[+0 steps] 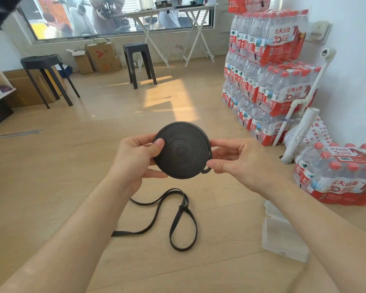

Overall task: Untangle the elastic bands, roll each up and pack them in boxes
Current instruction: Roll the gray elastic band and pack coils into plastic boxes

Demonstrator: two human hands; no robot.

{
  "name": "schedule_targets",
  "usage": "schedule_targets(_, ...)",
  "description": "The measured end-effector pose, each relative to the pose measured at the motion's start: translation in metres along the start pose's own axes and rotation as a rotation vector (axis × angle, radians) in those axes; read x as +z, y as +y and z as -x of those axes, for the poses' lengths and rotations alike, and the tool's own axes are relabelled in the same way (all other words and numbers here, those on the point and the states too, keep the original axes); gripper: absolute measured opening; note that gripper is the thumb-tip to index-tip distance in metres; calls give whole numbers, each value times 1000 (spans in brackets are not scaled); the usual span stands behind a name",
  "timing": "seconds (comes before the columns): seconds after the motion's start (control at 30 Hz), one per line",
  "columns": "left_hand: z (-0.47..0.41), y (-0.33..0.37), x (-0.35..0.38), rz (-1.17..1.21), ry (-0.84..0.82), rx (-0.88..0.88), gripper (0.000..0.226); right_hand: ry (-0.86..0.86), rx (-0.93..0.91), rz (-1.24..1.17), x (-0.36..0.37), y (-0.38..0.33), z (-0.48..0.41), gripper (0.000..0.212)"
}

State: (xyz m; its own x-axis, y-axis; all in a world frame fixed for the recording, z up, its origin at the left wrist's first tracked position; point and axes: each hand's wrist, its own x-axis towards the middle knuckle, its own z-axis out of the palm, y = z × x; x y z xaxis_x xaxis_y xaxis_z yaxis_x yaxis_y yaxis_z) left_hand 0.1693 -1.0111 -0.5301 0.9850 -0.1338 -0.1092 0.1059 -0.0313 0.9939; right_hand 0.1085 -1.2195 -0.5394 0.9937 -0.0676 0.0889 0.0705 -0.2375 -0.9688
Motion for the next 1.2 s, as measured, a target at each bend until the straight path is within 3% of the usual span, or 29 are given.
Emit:
schedule_targets(0.3, -1, -5, 3, 157, -7, -47, 18, 185, -91, -41, 8, 1, -2, 32)
schedule_targets(0.5, 2, -7, 9, 258, 10, -92, 22, 183, -79, -204, 11, 4, -5, 30)
schedule_targets(0.67, 5, -6, 15, 299, 6, -97, 15, 239, -94, -141, 11, 5, -8, 32)
schedule_targets(0.8, 6, -9, 22, 355, 24, -105, 24, 340, -96, -174, 16, 7, -10, 27)
schedule_targets(0.93, 9, -9, 29, 414, 59, -94, 21, 425, -72, -231, 20, 11, -13, 22)
schedule_targets(1.2, 14, -14, 46, 488, 95, -80, 28, 384, 86, -445, 25, 19, -18, 26)
